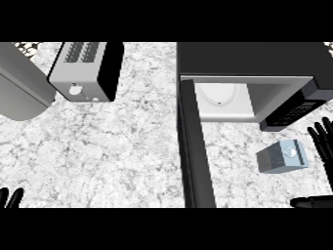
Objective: Pick up the milk, place it into the microwave and close the microwave
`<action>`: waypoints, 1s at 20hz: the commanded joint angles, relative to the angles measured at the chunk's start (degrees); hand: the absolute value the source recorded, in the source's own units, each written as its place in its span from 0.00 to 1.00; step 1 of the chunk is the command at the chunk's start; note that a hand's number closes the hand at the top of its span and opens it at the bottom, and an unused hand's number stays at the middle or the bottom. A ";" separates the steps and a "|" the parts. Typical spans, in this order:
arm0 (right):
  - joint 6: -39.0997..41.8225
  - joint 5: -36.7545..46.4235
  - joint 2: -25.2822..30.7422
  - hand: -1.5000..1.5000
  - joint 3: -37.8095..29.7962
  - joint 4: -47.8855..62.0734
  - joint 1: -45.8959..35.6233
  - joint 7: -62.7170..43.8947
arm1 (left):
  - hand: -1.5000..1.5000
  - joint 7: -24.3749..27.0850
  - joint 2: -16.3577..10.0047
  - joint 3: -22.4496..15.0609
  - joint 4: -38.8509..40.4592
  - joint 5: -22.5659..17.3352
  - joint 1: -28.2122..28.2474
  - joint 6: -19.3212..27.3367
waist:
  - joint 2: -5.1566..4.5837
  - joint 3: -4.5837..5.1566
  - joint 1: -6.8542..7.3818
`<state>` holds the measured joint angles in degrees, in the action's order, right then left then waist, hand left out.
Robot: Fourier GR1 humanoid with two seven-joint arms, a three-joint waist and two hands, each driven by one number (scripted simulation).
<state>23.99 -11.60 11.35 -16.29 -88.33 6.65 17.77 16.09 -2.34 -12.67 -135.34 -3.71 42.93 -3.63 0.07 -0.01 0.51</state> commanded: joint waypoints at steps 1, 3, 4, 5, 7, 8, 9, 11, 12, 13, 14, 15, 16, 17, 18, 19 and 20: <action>-1.07 3.04 -1.70 0.00 1.34 4.58 -1.96 3.02 | 0.00 2.17 0.04 -3.43 -2.54 2.24 5.58 -0.62 | 0.06 0.00 0.21; 1.09 4.97 -0.22 0.00 0.61 7.68 -0.58 8.47 | 0.00 0.34 -0.11 -0.44 -0.71 0.58 0.76 0.27 | 0.00 0.00 -0.14; 2.80 3.65 2.17 0.00 -1.13 11.52 -2.81 8.67 | 0.00 3.30 -0.22 -1.38 -1.34 0.20 4.03 -0.93 | 0.02 -0.01 0.12; 2.14 7.19 0.69 0.00 0.56 11.18 -0.45 13.42 | 0.00 3.02 -0.17 -3.24 -0.88 1.78 4.63 -0.95 | 0.03 -0.02 0.06; 4.12 7.74 2.58 0.00 0.36 13.85 -0.92 15.08 | 0.00 3.29 -2.52 2.73 -0.90 -2.76 3.65 -2.69 | 0.02 0.00 0.05; 1.89 9.69 1.40 0.00 1.30 16.20 -3.65 16.13 | 0.00 1.80 -0.77 -3.25 -3.34 1.06 6.39 -1.21 | 0.01 -0.03 0.24; 1.40 9.01 1.76 0.00 0.45 18.16 -6.18 16.25 | 0.00 -1.93 -0.48 -2.09 -4.39 0.62 1.74 0.40 | -0.06 -0.02 0.00; 2.29 10.31 2.86 0.00 0.02 23.35 -7.04 20.54 | 0.00 -1.01 -0.60 -1.18 -1.93 -0.48 1.49 -0.19 | -0.06 -0.02 0.02; -0.05 10.65 1.02 0.00 1.41 20.10 -7.31 16.96 | 0.00 1.81 -0.85 -0.99 -1.75 -0.79 3.33 -1.22 | 0.01 0.00 0.07; 1.01 7.63 2.03 0.00 -0.17 18.92 -8.74 13.87 | 0.00 3.74 -1.78 1.96 -1.52 -3.89 5.00 -2.64 | 0.05 0.02 0.14; 1.11 11.04 2.37 0.00 0.52 25.66 -8.96 20.27 | 0.00 0.60 -2.63 4.08 -3.08 -6.30 3.68 -2.71 | -0.04 -0.01 0.17; -1.16 13.55 0.89 0.00 1.45 29.75 -10.35 23.31 | 0.00 3.81 -2.66 4.79 2.03 -4.72 2.09 -3.61 | -0.10 -0.02 0.33; 0.63 10.34 3.01 0.00 -0.39 22.95 -6.91 19.69 | 0.00 4.43 -1.81 0.62 -2.44 -3.26 8.42 -4.04 | 0.08 0.01 0.14; -0.87 10.34 3.16 0.00 -1.12 27.99 -13.04 19.27 | 0.00 1.30 -0.79 0.85 0.68 -1.01 0.46 -1.36 | -0.08 -0.01 -0.01; -3.61 11.56 1.12 0.00 0.21 26.78 -13.43 17.50 | 0.00 4.21 -1.30 0.30 -2.87 -1.57 6.70 -2.99 | 0.03 0.00 0.33; -4.38 13.05 1.01 0.00 0.16 28.80 -11.34 21.59 | 0.00 0.35 -2.22 3.09 -2.23 -4.30 2.36 -2.74 | -0.05 -0.01 -0.01; -4.25 13.61 3.76 0.00 -1.87 33.70 -12.21 24.05 | 0.00 0.57 -1.85 3.00 -1.87 -3.13 2.80 -2.04 | -0.12 -0.03 0.16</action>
<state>22.02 -0.03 13.57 -16.62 -61.33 -3.87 37.84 17.92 -4.00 -10.86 -136.94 -6.52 46.48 -6.01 0.03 -0.02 0.66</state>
